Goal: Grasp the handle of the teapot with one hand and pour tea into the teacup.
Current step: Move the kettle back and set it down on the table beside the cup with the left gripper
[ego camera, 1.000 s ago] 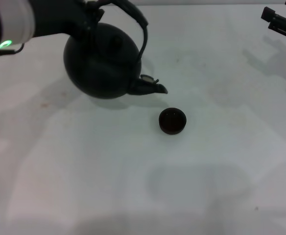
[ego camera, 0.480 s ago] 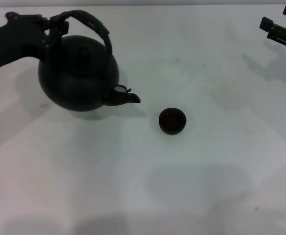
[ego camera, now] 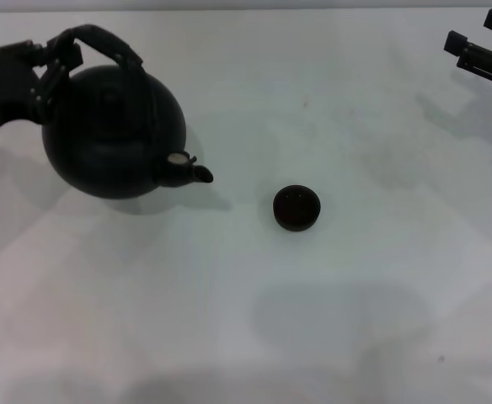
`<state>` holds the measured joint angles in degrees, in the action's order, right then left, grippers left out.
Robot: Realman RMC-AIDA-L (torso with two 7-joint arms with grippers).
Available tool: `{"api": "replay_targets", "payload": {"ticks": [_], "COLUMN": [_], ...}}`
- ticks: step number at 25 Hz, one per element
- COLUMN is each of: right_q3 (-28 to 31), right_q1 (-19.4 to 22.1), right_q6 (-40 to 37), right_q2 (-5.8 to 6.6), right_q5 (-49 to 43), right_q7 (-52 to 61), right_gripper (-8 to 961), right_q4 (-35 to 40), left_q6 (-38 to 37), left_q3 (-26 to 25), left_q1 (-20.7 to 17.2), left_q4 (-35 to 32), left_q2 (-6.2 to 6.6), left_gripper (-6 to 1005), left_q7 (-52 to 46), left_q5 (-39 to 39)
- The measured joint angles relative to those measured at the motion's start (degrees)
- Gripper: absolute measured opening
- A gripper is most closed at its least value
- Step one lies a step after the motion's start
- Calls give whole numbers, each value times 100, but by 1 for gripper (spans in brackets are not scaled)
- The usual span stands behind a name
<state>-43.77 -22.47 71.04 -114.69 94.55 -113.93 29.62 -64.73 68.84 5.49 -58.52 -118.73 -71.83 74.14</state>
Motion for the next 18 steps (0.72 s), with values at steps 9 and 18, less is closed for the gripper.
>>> {"api": "replay_targets", "payload": {"ticks": [9, 18], "right_q3": [0, 0], "right_q1": [-10, 15], "right_q6": [-28, -38], "right_q2": [0, 0], "right_q5": [-28, -59], "right_q7": [-14, -38], "right_gripper": [868, 868], "right_q4": [-126, -138], "left_q6": [-218, -311], "left_q3": [-167, -380], "left_q1": [231, 352], "left_q4": [1285, 2076], "left_q2": [7, -9], "left_gripper": [125, 123], "left_q7": [866, 1214], "left_q5": [-630, -774]}}
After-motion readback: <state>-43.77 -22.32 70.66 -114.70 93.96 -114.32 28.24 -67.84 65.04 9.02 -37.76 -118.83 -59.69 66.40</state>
